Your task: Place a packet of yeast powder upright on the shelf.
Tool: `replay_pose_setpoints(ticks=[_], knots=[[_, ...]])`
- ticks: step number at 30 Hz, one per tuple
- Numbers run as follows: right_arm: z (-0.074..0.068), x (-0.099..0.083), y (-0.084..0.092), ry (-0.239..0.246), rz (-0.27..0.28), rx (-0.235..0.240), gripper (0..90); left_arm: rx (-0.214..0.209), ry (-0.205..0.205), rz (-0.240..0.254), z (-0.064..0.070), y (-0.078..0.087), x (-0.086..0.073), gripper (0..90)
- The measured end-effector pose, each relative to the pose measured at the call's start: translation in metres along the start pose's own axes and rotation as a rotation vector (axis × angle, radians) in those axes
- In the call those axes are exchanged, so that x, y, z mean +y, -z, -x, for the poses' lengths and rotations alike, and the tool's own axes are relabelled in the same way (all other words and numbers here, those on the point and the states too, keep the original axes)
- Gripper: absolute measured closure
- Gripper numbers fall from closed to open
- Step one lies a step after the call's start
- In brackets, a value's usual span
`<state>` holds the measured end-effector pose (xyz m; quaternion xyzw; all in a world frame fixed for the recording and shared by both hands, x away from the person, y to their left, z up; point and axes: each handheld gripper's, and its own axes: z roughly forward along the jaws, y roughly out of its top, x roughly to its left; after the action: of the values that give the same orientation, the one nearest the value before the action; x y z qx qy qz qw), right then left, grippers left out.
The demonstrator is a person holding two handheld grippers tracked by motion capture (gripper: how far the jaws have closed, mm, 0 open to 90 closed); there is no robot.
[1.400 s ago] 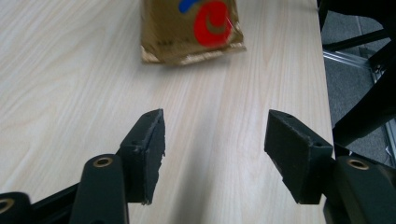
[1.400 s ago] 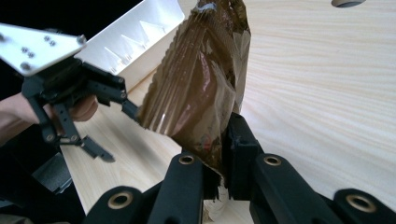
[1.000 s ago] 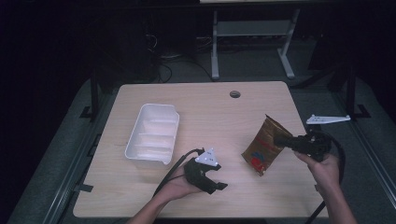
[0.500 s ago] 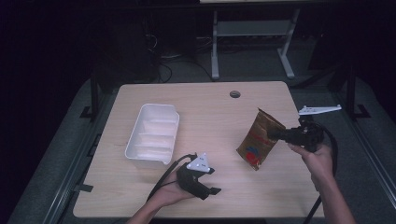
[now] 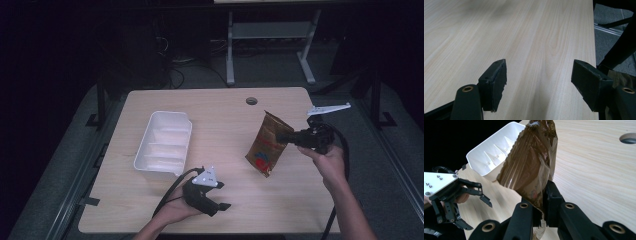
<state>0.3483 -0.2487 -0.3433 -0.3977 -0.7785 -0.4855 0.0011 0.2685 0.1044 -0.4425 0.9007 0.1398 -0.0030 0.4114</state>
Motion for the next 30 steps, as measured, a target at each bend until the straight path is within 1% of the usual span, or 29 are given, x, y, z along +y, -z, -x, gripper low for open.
replay_pose_setpoints(ticks=[1,4,10,11,15,18,25,30], knots=[[0.000,0.000,0.000,0.000,0.000,0.000,85.1,0.002,0.004,0.004,0.000,0.001,-0.001,28.1],[-0.003,0.008,-0.008,0.011,-0.015,0.010,85.1,0.005,0.002,0.006,-0.001,0.003,-0.003,28.1],[-0.006,0.016,-0.017,0.019,-0.012,0.031,85.1,0.006,0.005,0.010,-0.001,0.005,-0.006,28.1],[-0.007,0.019,-0.021,0.023,-0.012,0.040,85.1,0.009,0.005,0.010,-0.001,0.006,-0.007,28.1],[-0.010,0.024,-0.025,0.030,-0.016,0.047,85.1,0.014,0.006,0.014,-0.001,0.008,-0.009,28.1],[-0.014,0.032,-0.031,0.042,-0.018,0.055,85.1,0.014,0.008,0.016,-0.001,0.010,-0.011,28.1],[-0.017,0.041,-0.041,0.053,-0.030,0.066,85.1,0.014,0.009,0.014,0.000,0.011,-0.013,28.0],[-0.021,0.051,-0.051,0.063,-0.035,0.089,85.1,0.008,-0.003,0.005,0.002,0.011,-0.014,27.0]])
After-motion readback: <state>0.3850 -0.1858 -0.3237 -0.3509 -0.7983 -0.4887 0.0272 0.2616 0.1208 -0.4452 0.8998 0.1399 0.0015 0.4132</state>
